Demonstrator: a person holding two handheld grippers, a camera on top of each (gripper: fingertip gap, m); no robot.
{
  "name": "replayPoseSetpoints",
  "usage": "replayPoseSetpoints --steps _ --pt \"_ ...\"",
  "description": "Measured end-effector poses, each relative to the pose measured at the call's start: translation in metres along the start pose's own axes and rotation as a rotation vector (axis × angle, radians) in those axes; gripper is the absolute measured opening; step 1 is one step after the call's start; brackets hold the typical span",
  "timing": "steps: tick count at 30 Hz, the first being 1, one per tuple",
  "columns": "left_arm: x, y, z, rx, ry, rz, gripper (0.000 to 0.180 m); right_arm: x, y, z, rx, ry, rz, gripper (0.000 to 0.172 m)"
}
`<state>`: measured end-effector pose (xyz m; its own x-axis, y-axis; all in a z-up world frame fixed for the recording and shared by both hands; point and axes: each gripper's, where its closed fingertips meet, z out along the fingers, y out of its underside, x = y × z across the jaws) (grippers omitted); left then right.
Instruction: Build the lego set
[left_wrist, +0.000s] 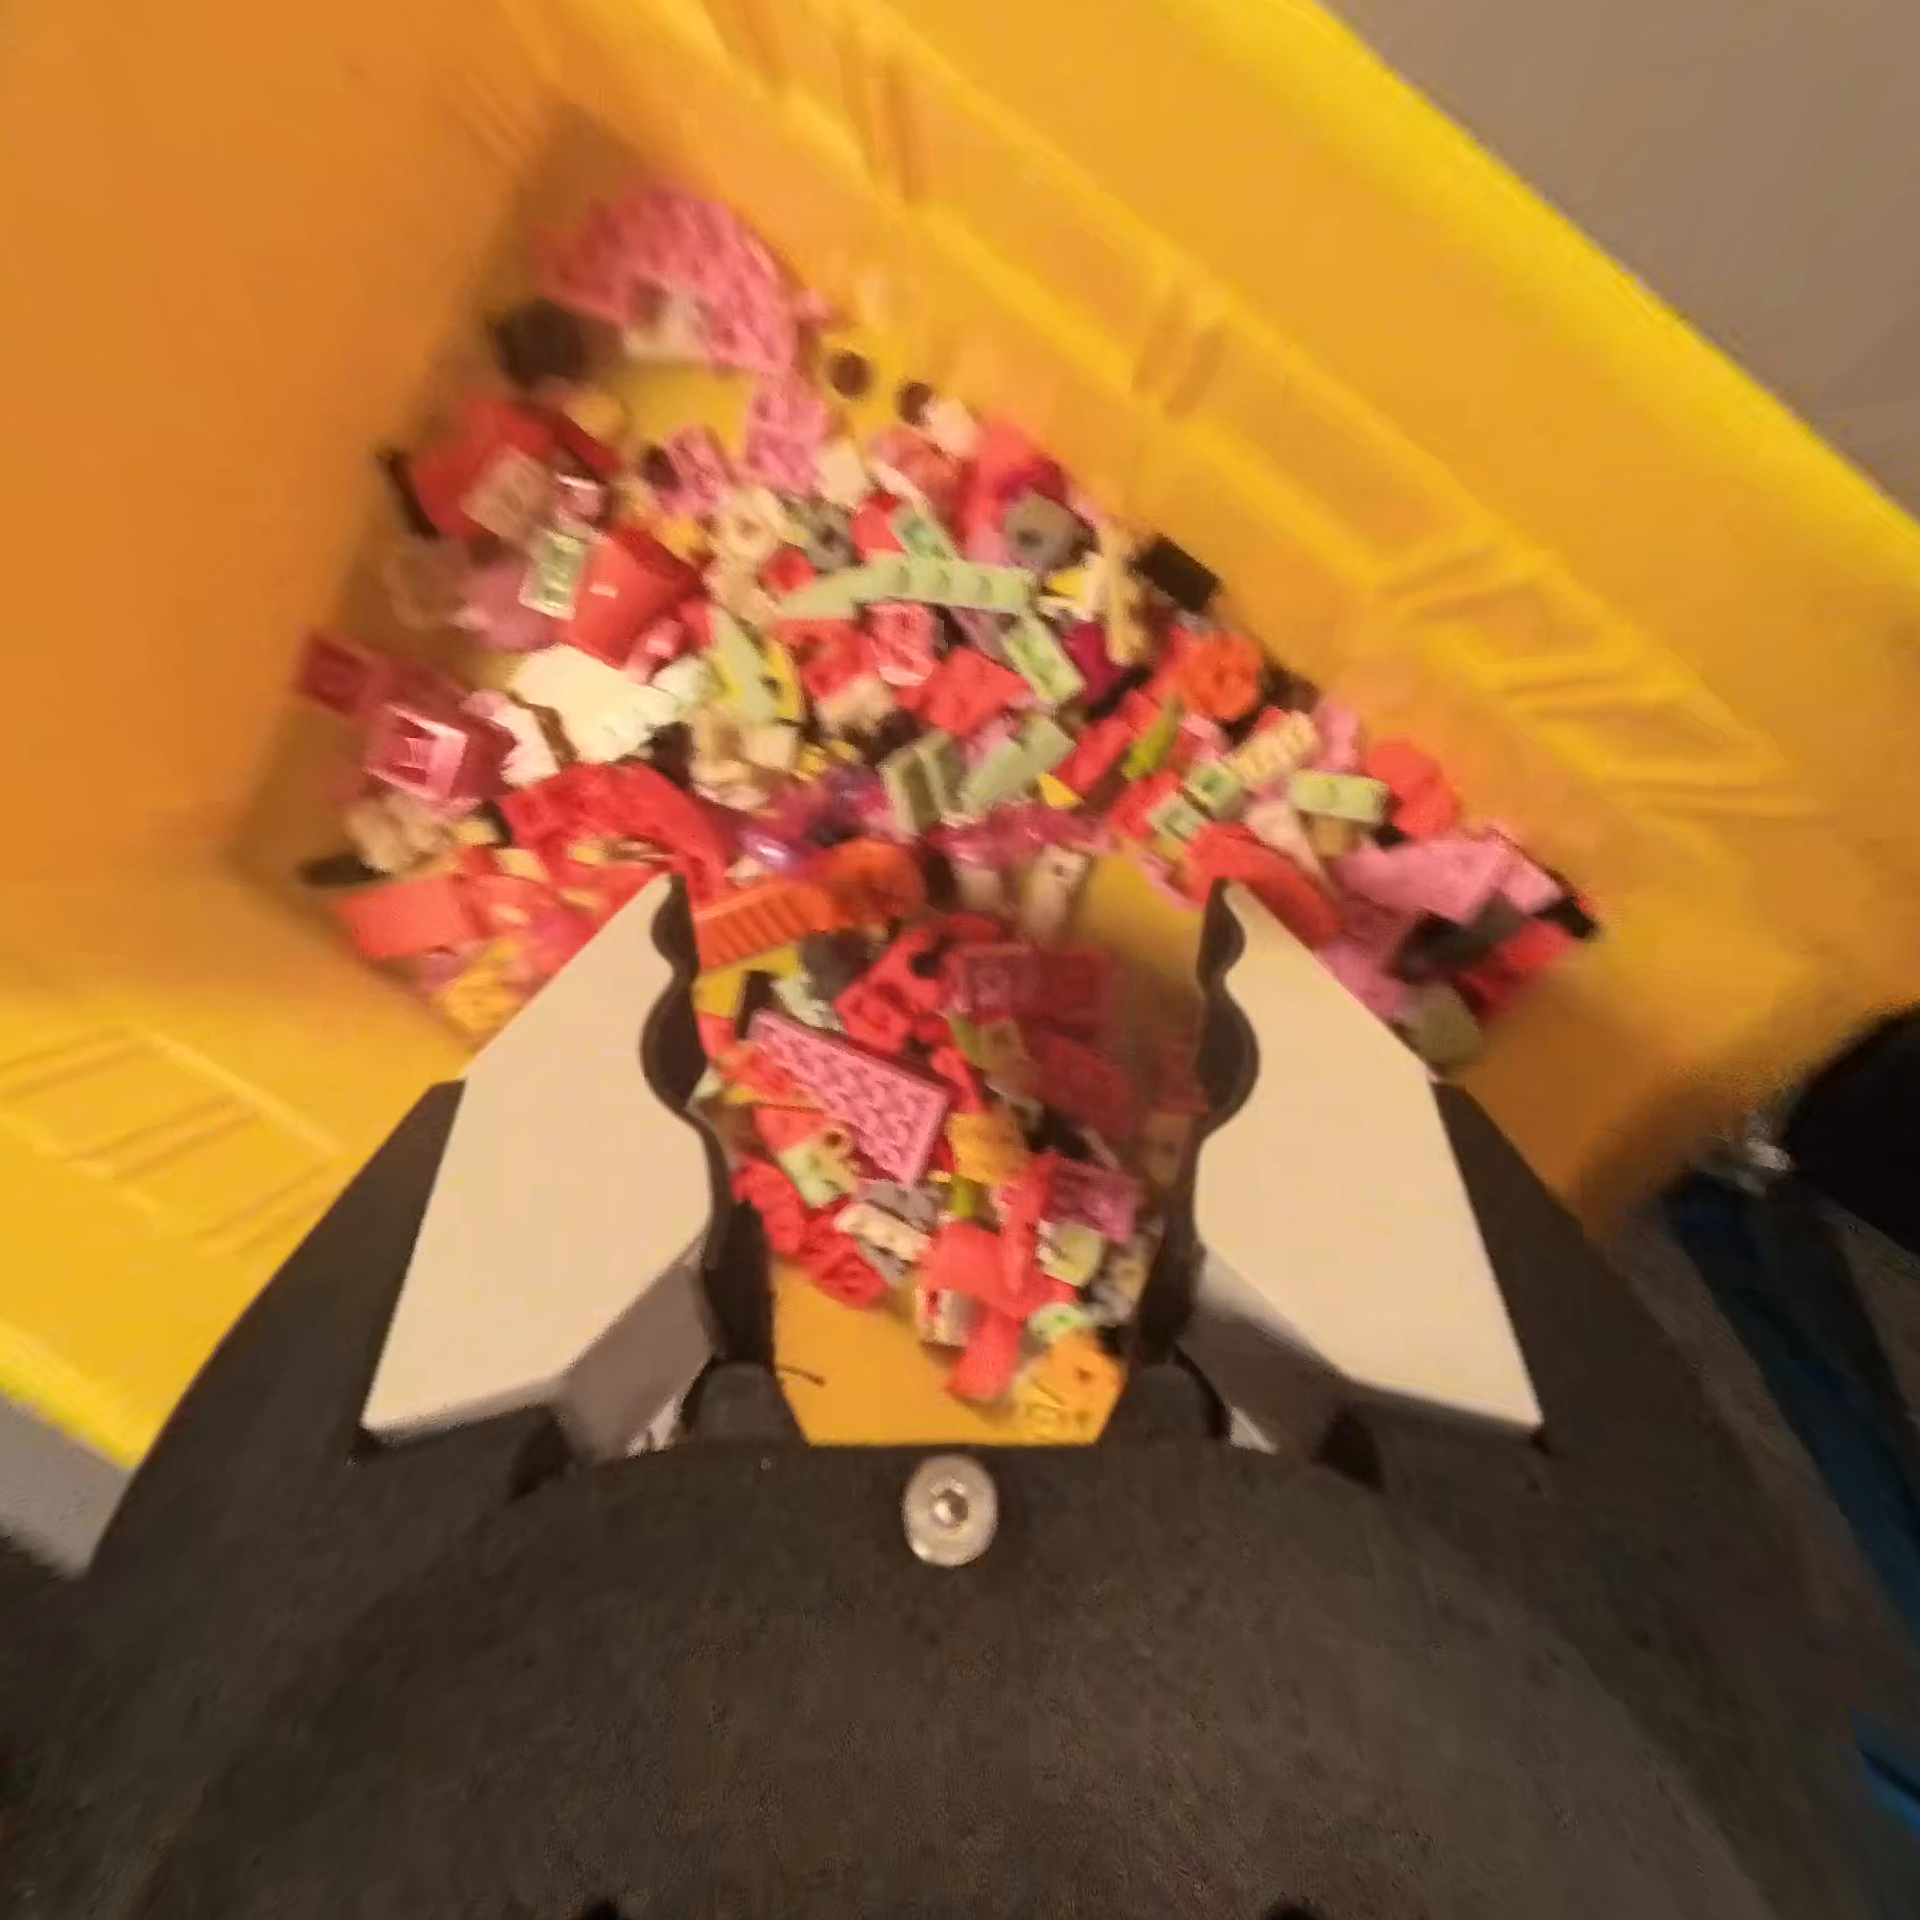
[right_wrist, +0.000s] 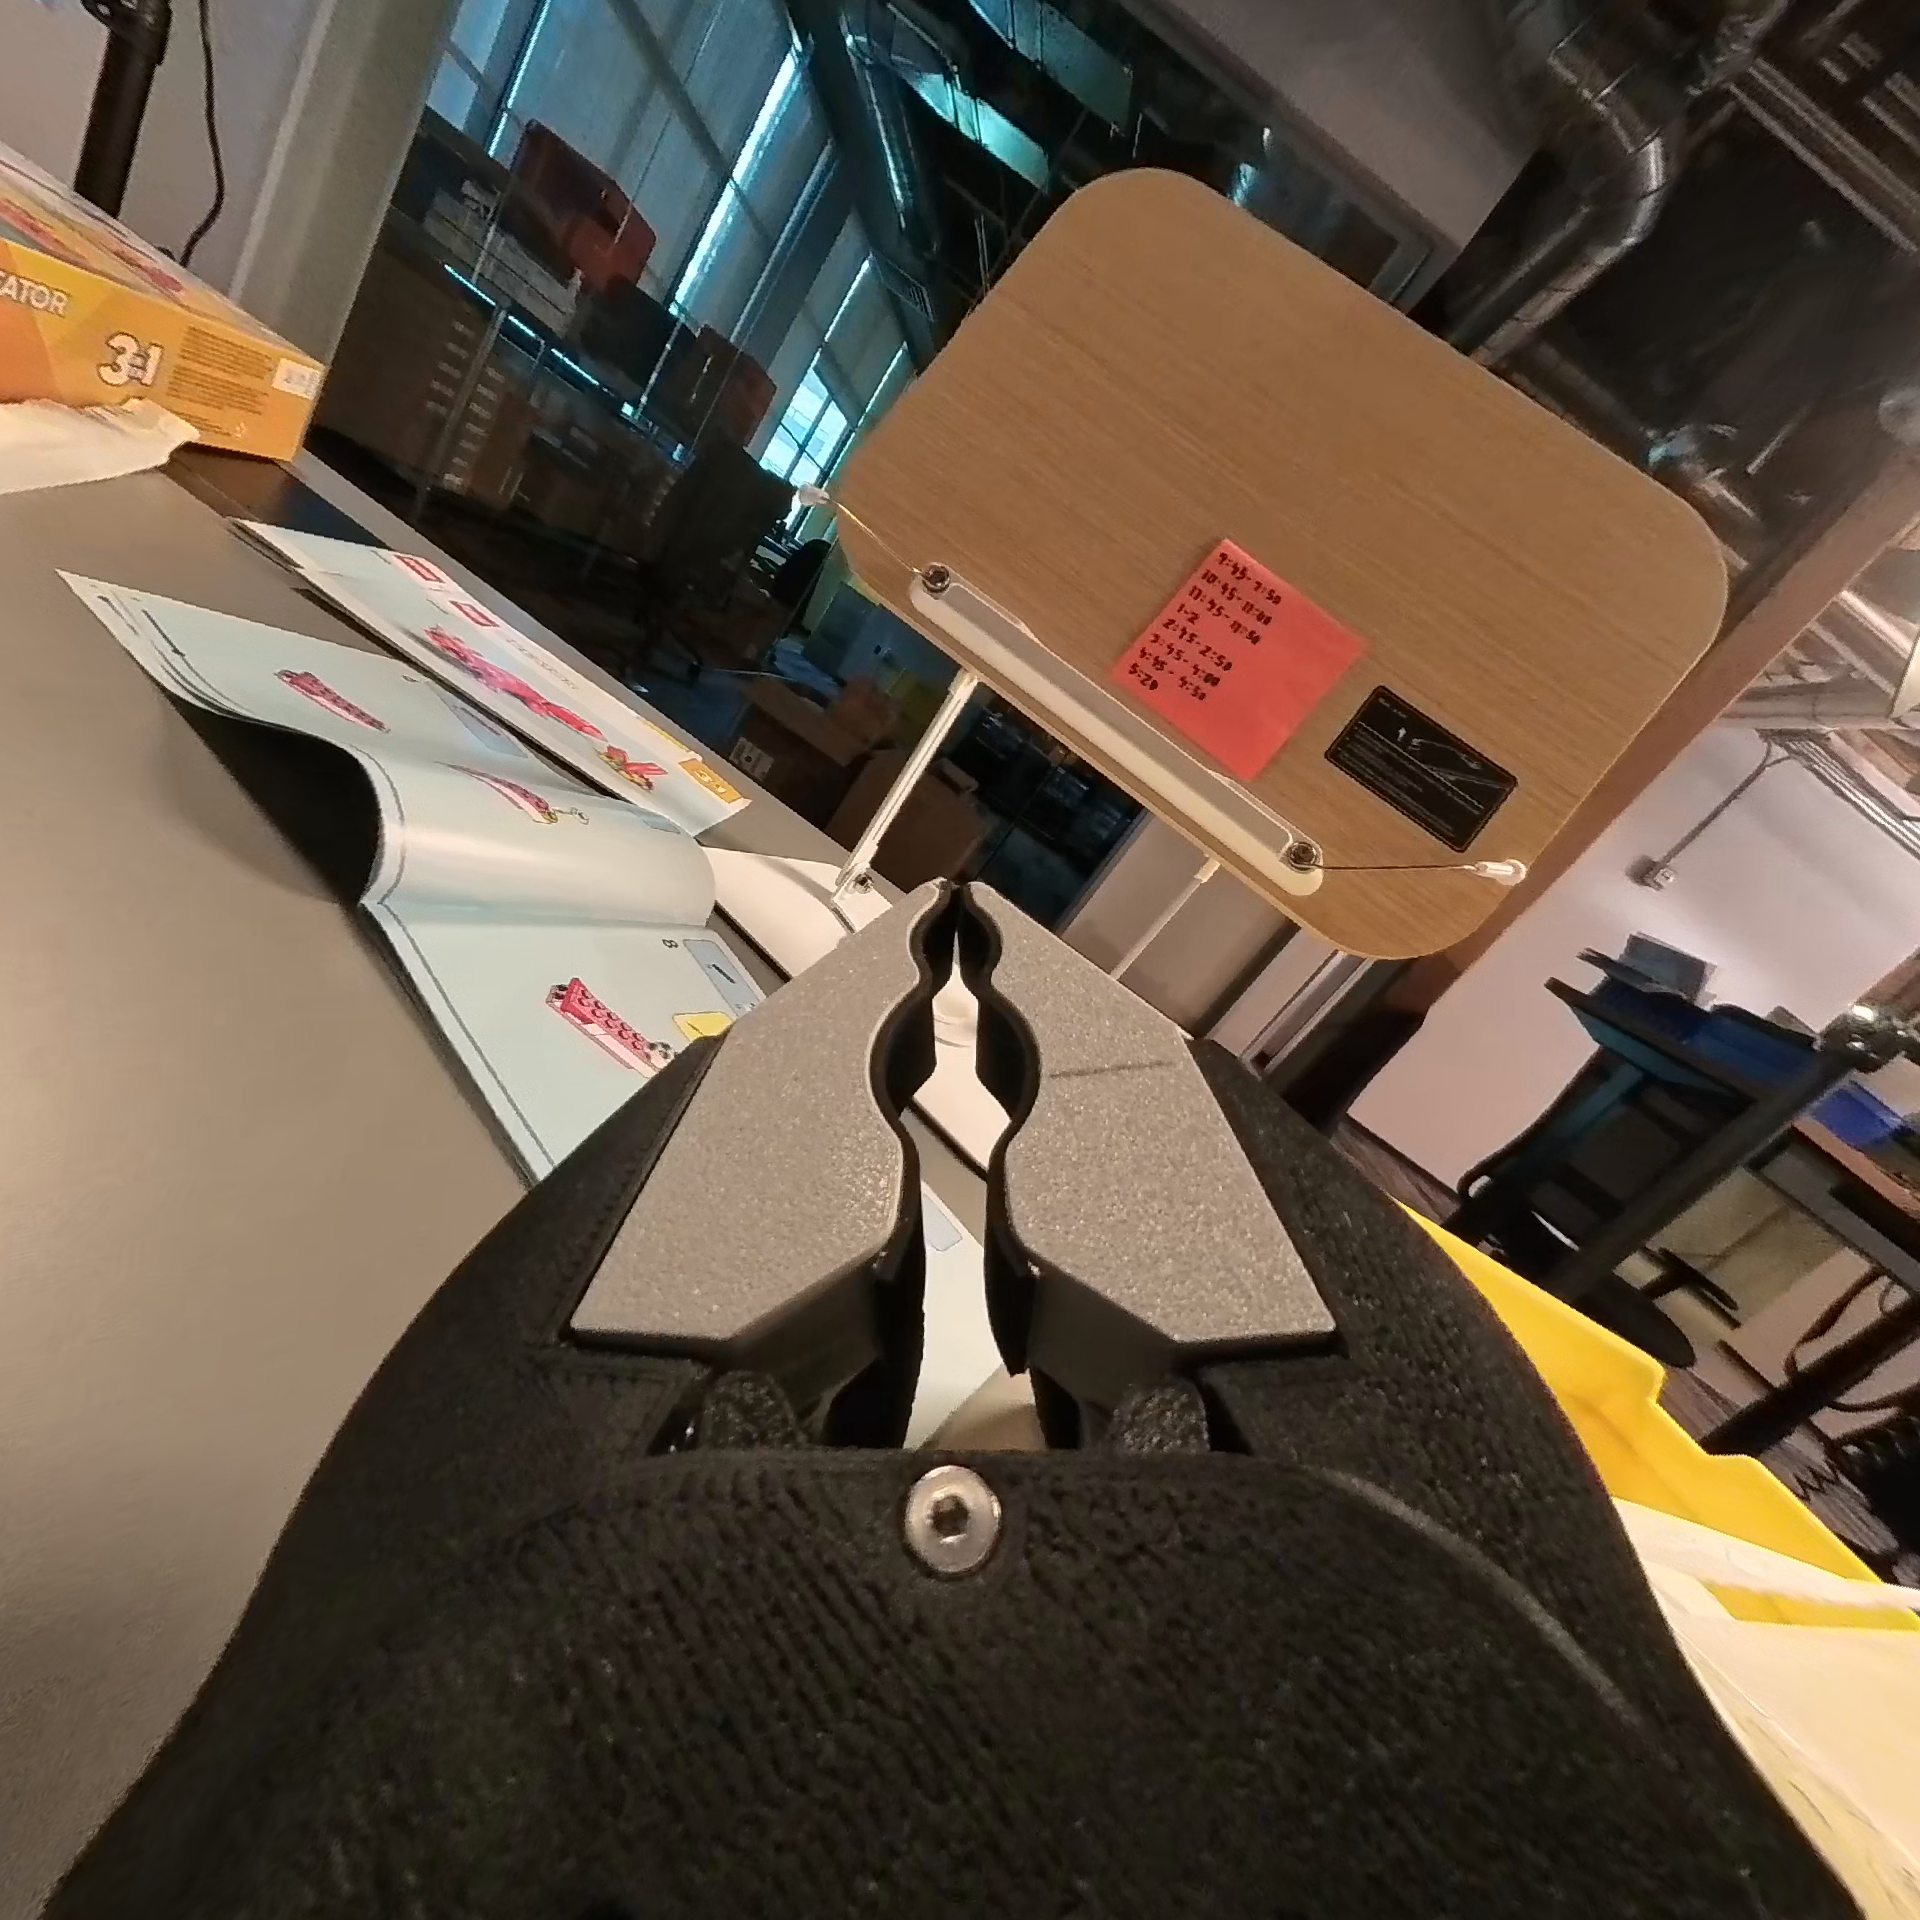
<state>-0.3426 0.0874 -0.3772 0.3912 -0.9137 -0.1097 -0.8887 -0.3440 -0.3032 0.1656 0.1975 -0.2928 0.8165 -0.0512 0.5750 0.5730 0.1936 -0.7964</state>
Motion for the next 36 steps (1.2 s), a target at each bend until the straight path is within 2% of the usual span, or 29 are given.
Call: replayPoseSetpoints --steps 3,7,12,15,17,20,24,26,28,32,34,36 --pt "0.029 0.010 0.005 -0.021 0.145 -0.003 0.120 -0.002 0.000 0.000 -0.001 -0.009 -0.005 0.000" --pt "0.032 0.027 0.023 -0.154 0.059 0.066 0.127 -0.004 0.002 0.001 -0.011 -0.020 -0.011 0.000" --pt "0.020 0.016 0.026 -0.136 -0.007 0.069 0.131 -0.005 0.002 0.001 -0.013 -0.023 -0.012 0.000" --pt "0.000 0.016 0.026 -0.122 -0.058 -0.042 0.129 -0.005 0.003 0.001 -0.015 -0.025 -0.013 0.000" --pt "-0.013 0.021 0.026 -0.120 -0.073 -0.189 0.124 -0.006 0.003 0.001 -0.017 -0.029 -0.011 0.000" --pt "-0.019 0.031 0.032 -0.114 -0.026 -0.383 0.133 -0.007 0.004 0.002 -0.021 -0.036 -0.011 0.000" --pt "-0.022 0.025 0.028 -0.042 -0.086 -0.412 0.118 -0.007 0.004 0.002 -0.024 -0.037 -0.014 0.000" --pt "-0.029 0.021 0.021 0.006 -0.179 -0.382 0.099 -0.007 0.005 0.002 -0.025 -0.037 -0.014 0.000" --pt "-0.032 0.013 0.010 0.083 -0.217 -0.396 0.092 -0.008 0.005 0.002 -0.026 -0.037 -0.016 0.000" --pt "-0.026 -0.003 -0.014 0.255 -0.092 -0.550 0.089 -0.008 0.006 0.003 -0.032 -0.038 -0.022 0.000" --pt "-0.027 0.006 -0.017 0.213 -0.084 -0.594 0.092 -0.008 0.006 0.003 -0.034 -0.037 -0.025 0.000" --pt "-0.024 0.021 -0.013 0.107 -0.095 -0.608 0.092 -0.008 0.006 0.003 -0.036 -0.036 -0.027 0.000"
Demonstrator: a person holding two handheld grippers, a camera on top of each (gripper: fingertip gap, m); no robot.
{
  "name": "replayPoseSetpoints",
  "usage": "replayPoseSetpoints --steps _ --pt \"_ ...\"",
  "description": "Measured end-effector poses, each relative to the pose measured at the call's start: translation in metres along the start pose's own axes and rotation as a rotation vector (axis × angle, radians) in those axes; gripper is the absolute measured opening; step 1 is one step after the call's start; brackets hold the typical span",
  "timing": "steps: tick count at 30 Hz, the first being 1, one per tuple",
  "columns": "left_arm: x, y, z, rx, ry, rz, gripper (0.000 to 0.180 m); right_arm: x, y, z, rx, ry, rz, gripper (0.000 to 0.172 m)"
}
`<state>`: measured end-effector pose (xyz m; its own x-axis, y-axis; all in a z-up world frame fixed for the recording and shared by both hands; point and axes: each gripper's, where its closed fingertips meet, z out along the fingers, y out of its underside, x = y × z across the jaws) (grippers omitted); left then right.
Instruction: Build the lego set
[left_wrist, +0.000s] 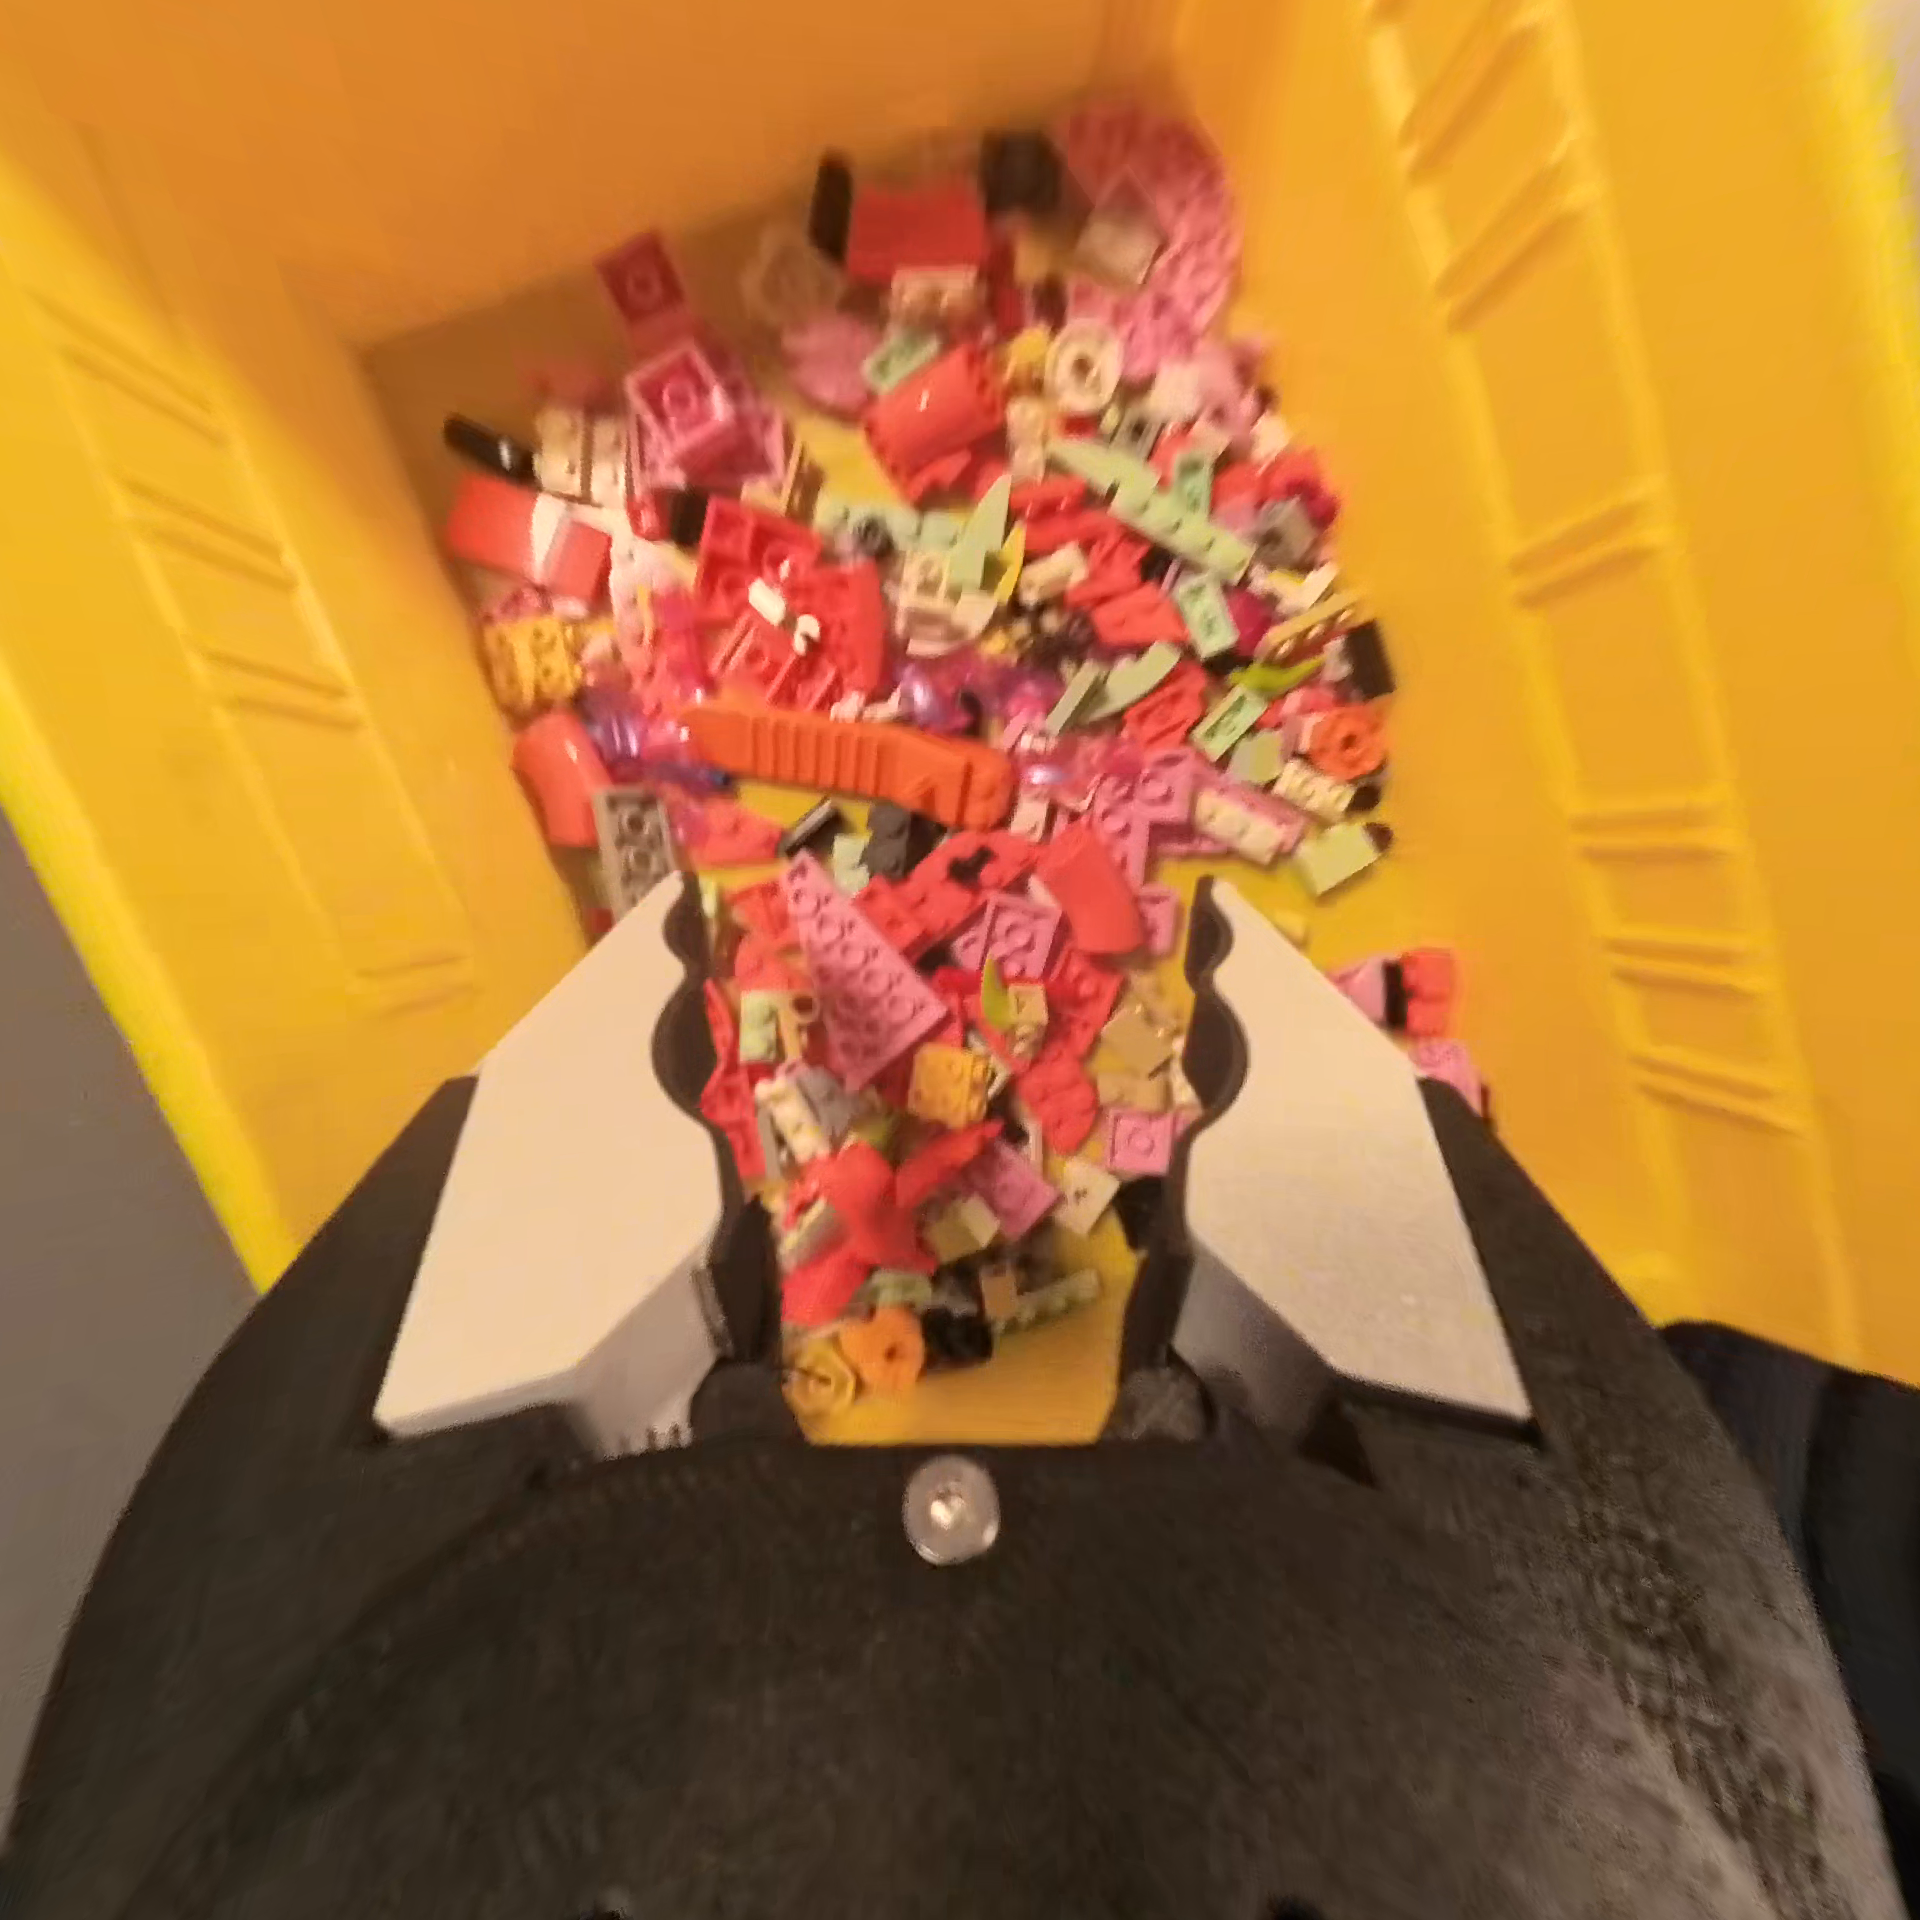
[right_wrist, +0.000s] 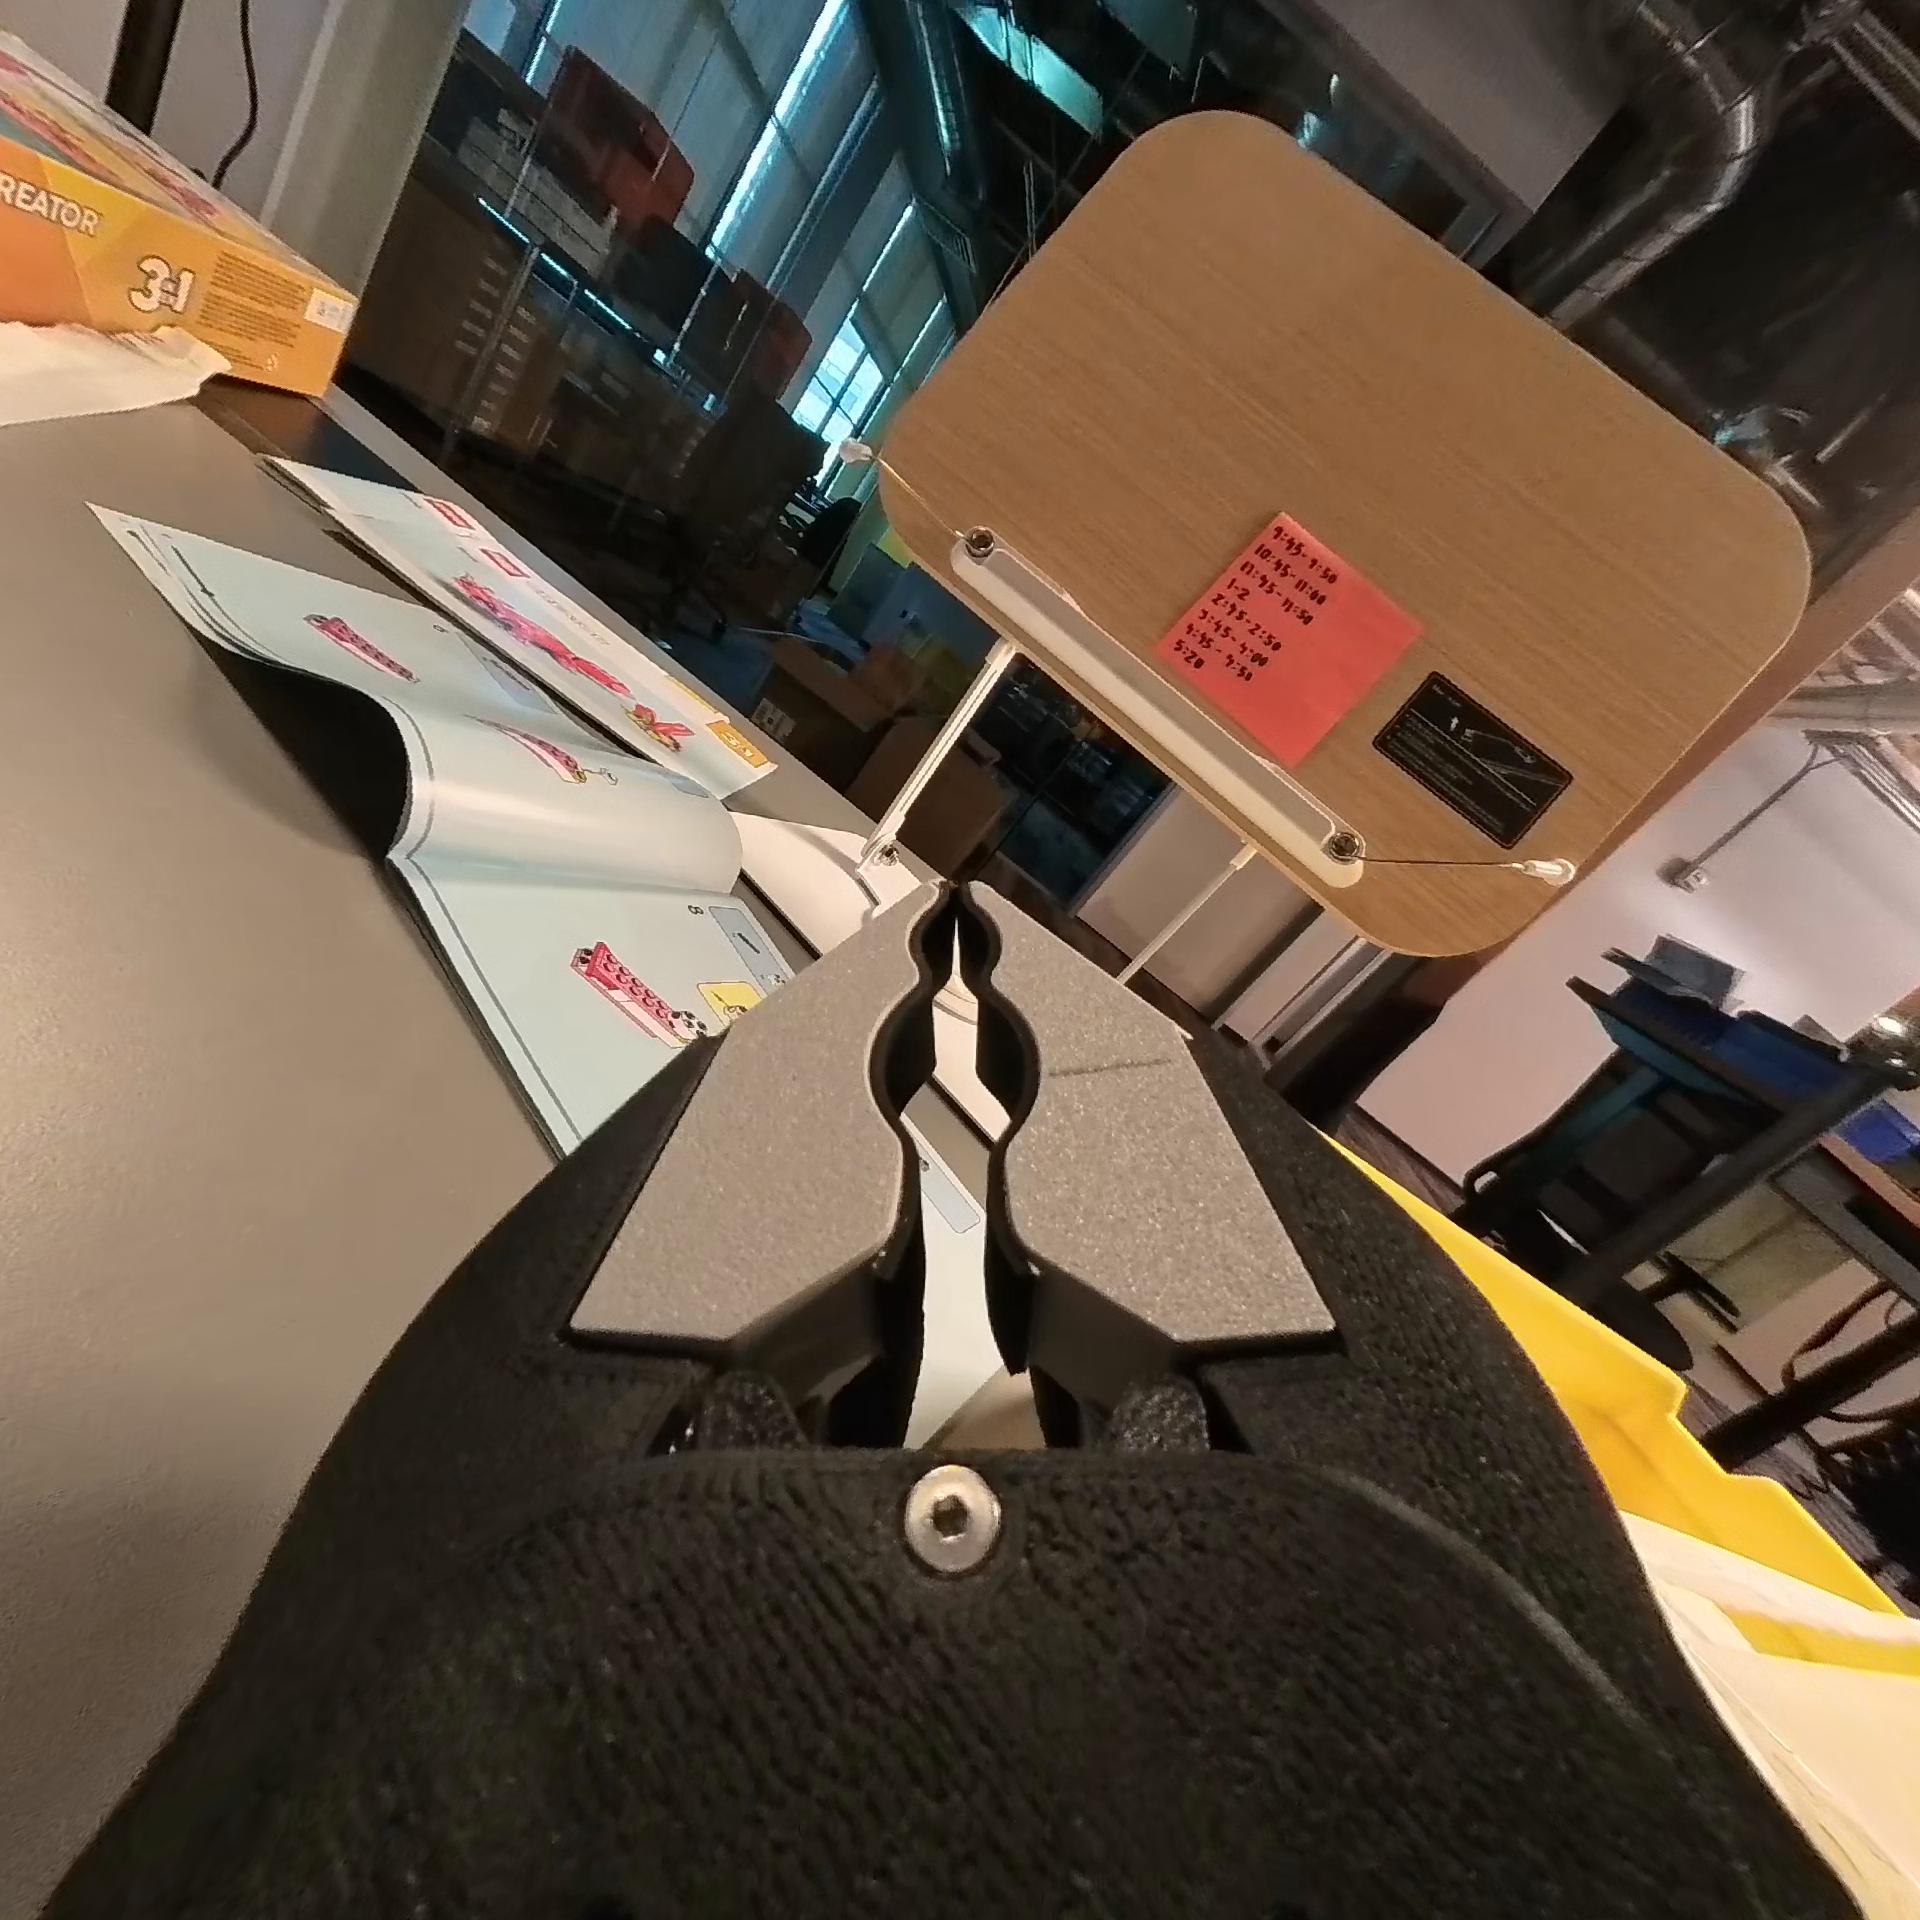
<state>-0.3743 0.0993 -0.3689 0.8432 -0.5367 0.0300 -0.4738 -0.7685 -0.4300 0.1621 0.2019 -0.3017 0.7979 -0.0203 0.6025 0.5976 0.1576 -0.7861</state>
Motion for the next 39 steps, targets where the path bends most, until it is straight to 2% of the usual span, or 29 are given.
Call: replayPoseSetpoints --steps 3,7,9,12,15,17,20,21,22,24,26,27,31,33,34,37,39 --pt "0.013 0.021 0.006 -0.132 0.049 0.002 0.069 0.000 0.001 0.000 -0.003 0.001 -0.002 0.000" --pt "0.029 0.029 0.009 -0.174 0.109 0.037 0.046 0.000 0.001 0.000 -0.006 0.002 -0.008 0.000" --pt "0.053 0.025 0.004 -0.138 0.258 0.082 0.035 0.000 0.001 0.000 -0.006 0.003 -0.010 0.000" --pt "0.092 0.036 -0.008 -0.158 0.473 0.310 0.037 -0.001 0.001 0.001 -0.008 0.002 -0.012 0.000" --pt "0.099 0.050 -0.003 -0.207 0.439 0.537 0.040 0.000 0.001 0.001 -0.011 0.002 -0.009 0.000" --pt "0.108 0.061 -0.005 -0.255 0.493 0.624 0.038 -0.001 0.001 0.001 -0.011 0.001 -0.008 0.000" --pt "0.109 0.071 -0.002 -0.315 0.507 0.689 0.029 -0.001 0.001 0.001 -0.012 0.001 -0.009 0.000" --pt "0.107 0.072 0.001 -0.335 0.498 0.698 0.023 -0.001 0.001 0.001 -0.012 0.001 -0.009 0.000" --pt "0.106 0.074 0.002 -0.352 0.498 0.707 0.009 -0.001 0.001 0.001 -0.012 0.001 -0.009 0.000" --pt "0.105 0.076 0.003 -0.364 0.516 0.708 0.009 -0.001 0.002 0.001 -0.013 0.000 -0.008 0.000" --pt "0.105 0.068 -0.001 -0.297 0.547 0.692 0.007 -0.001 0.002 0.001 -0.012 -0.001 -0.006 0.000" --pt "0.104 0.059 -0.003 -0.228 0.557 0.665 0.000 -0.001 0.002 0.001 -0.012 -0.002 -0.004 0.000" --pt "0.094 -0.001 -0.033 0.199 0.610 0.440 0.000 -0.001 0.002 0.001 -0.011 -0.005 0.001 0.000" --pt "0.082 -0.021 -0.050 0.356 0.627 0.330 0.000 -0.001 0.002 0.001 -0.012 -0.008 0.000 0.000" --pt "0.075 -0.024 -0.053 0.378 0.618 0.298 0.000 -0.002 0.002 0.001 -0.012 -0.010 0.000 0.000" --pt "0.047 -0.027 -0.043 0.367 0.427 0.254 0.000 -0.002 0.001 0.001 -0.009 -0.011 -0.001 0.000" --pt "0.031 -0.030 -0.037 0.339 0.300 0.216 0.017 -0.002 0.002 0.001 -0.009 -0.010 -0.001 0.000"
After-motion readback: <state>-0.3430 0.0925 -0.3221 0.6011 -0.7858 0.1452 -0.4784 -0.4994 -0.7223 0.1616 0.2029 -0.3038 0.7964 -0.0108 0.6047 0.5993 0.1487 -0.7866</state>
